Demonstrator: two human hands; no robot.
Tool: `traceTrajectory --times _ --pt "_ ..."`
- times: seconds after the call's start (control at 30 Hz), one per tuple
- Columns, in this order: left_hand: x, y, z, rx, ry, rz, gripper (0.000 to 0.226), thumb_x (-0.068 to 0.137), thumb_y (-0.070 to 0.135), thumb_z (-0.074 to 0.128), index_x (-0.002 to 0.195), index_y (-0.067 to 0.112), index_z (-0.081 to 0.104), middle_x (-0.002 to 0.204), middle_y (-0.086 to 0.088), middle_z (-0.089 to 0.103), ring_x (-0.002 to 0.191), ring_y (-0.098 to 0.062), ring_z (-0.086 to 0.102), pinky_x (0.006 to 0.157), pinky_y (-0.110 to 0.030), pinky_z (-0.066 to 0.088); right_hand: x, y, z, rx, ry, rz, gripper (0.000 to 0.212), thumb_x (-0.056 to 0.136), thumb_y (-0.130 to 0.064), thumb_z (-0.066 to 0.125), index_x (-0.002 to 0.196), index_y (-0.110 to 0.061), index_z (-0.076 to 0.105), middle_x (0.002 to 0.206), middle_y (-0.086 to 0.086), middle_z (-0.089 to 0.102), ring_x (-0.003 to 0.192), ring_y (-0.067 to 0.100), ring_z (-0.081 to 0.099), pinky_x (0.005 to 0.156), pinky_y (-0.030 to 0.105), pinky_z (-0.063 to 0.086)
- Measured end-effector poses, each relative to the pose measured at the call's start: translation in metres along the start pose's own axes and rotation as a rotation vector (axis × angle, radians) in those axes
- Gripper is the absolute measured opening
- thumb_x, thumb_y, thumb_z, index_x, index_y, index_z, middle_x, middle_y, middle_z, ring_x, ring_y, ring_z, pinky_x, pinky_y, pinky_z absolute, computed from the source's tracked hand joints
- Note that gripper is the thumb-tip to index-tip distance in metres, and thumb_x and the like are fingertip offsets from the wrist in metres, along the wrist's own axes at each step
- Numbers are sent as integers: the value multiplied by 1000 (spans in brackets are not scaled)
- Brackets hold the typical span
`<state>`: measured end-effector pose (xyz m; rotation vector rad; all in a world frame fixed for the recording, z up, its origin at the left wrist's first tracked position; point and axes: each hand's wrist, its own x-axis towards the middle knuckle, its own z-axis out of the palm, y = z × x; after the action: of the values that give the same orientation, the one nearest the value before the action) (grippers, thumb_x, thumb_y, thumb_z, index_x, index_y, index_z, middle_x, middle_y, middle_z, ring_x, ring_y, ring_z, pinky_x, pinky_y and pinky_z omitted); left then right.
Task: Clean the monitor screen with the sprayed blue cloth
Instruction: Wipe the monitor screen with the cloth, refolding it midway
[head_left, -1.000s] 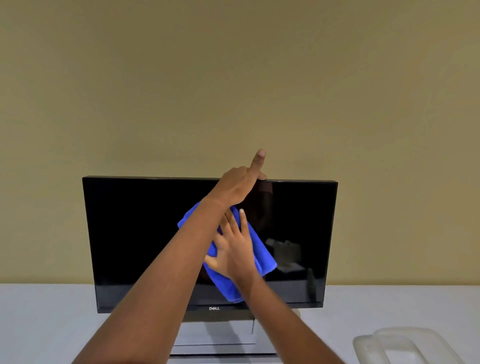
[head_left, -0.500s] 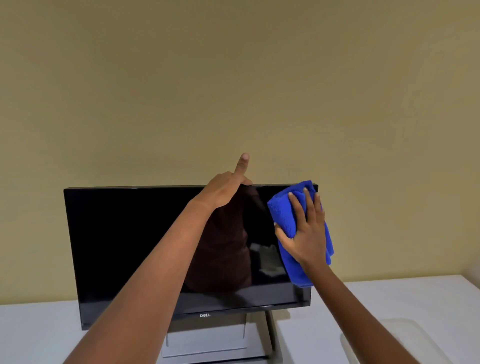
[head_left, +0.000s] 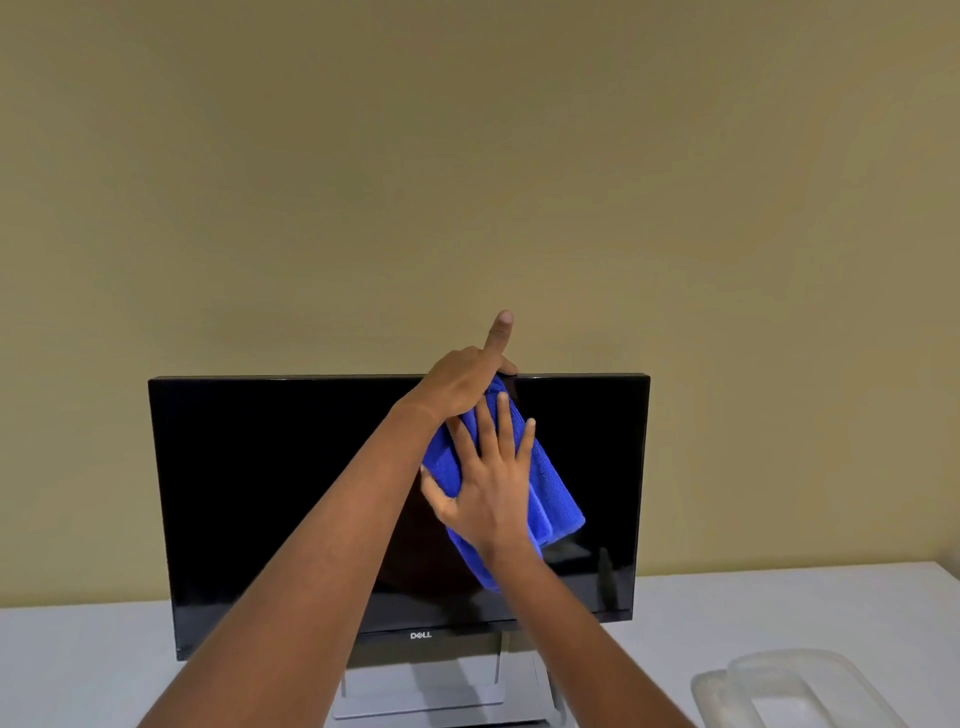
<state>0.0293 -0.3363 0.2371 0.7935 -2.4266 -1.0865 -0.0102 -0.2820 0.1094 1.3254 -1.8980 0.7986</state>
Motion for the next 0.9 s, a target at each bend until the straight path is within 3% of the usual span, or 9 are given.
traceTrajectory --times 0.13,0.23,0.37,0.57,0.7,0.8,0.9 --pt "-5 -8 -5 78 58 72 78 91 58 4 115 16 65 127 -10 61 111 -19 52 93 -25 27 0 45 -12 -126 -78 -90 66 77 -63 42 135 -30 44 143 3 45 136 31 31 101 65 29" --pt "-16 -33 -21 184 152 96 66 96 47 7 123 17 60 128 -13 60 121 -29 51 101 -32 32 -4 70 -21 -159 -71 87 68 77 -59 45 136 -25 45 144 8 44 135 36 34 101 63 30" --pt "-31 -69 -58 154 229 71 70 93 52 5 115 22 64 113 -16 68 115 -27 56 94 -29 33 -9 87 -33 -56 -57 319 70 78 -54 42 136 -16 45 144 15 43 133 41 35 98 62 39" --pt "-41 -85 -78 57 168 75 70 93 52 5 114 24 65 129 -10 60 128 -24 45 95 -24 22 -5 55 -25 58 69 478 69 79 -48 42 135 -6 45 143 26 38 134 46 30 101 63 37" --pt "-39 -87 -79 10 124 45 72 91 56 3 113 27 66 121 -14 59 120 -22 47 102 -26 22 4 10 -16 12 93 376 65 78 -46 47 132 -9 50 140 23 44 129 46 39 94 56 43" --pt "-34 -86 -77 6 139 25 70 92 55 6 113 25 66 136 -8 54 129 -23 42 94 -23 22 11 -41 -1 20 27 288 67 75 -49 47 134 -16 49 143 17 43 132 41 37 99 55 39" --pt "-31 -86 -77 10 125 45 70 92 56 8 114 22 66 134 -6 57 126 -22 46 94 -22 23 10 -91 16 7 -53 128 67 72 -52 51 130 -19 50 141 14 47 132 39 38 101 57 36"
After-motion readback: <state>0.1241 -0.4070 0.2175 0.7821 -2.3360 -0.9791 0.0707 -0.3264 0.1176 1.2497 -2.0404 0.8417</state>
